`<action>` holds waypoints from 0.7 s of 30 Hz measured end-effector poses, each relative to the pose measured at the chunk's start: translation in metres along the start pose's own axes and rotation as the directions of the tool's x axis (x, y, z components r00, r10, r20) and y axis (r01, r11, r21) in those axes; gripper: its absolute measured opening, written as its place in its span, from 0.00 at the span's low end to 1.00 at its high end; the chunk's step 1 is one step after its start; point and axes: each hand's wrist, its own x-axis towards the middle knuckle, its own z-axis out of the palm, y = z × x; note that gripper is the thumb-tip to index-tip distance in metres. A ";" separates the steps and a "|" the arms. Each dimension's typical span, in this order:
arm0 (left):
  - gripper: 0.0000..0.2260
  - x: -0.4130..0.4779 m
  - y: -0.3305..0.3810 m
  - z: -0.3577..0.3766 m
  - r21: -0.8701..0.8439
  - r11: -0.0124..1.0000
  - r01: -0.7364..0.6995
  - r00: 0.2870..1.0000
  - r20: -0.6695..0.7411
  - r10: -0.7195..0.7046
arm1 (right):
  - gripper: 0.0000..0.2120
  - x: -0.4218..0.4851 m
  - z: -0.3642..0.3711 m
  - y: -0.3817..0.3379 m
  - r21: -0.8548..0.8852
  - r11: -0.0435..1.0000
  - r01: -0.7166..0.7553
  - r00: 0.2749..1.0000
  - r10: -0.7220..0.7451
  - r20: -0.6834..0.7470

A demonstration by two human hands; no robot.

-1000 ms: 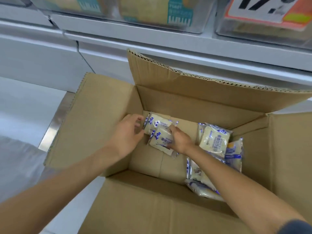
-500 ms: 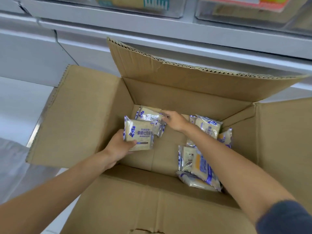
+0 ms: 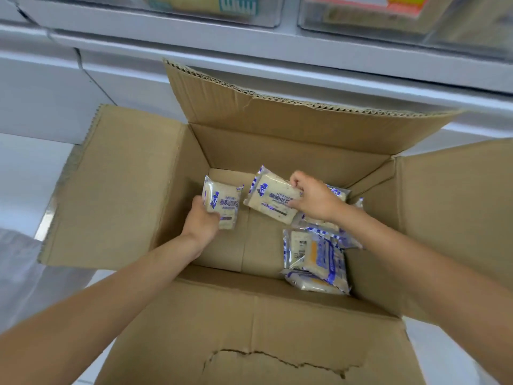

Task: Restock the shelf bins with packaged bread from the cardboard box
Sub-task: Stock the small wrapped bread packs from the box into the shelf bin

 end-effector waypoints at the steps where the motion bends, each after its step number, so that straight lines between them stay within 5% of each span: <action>1: 0.09 -0.006 0.009 0.004 -0.036 0.999 -0.019 0.999 0.050 0.021 | 0.18 -0.015 -0.016 -0.009 0.054 0.998 0.030 0.998 -0.032 0.045; 4: 0.28 -0.035 0.044 0.015 -0.089 0.991 -0.095 0.967 0.227 0.113 | 0.16 -0.048 -0.045 -0.041 0.159 0.985 0.068 0.991 -0.084 0.100; 6: 0.32 -0.060 0.066 0.020 -0.076 0.976 -0.206 0.931 0.290 0.219 | 0.14 -0.064 -0.058 -0.056 0.198 0.971 0.133 0.991 -0.126 -0.049; 12: 0.19 -0.122 0.133 0.024 -0.026 0.859 -0.512 0.811 0.317 0.492 | 0.16 -0.128 -0.102 -0.076 0.177 0.962 0.207 0.908 -0.122 -0.401; 14: 0.14 -0.139 0.155 0.023 -0.019 0.800 -0.600 0.773 0.244 0.585 | 0.27 -0.153 -0.123 -0.087 0.217 0.959 0.184 0.857 -0.048 -0.513; 17: 0.08 -0.170 0.186 0.025 -0.091 0.736 -0.671 0.715 0.185 0.674 | 0.45 -0.181 -0.155 -0.101 0.498 0.860 0.113 0.882 0.144 -0.449; 21: 0.03 -0.199 0.227 0.040 -0.071 0.626 -0.777 0.599 0.223 0.769 | 0.36 -0.194 -0.196 -0.110 0.753 0.617 0.229 0.911 0.137 -0.389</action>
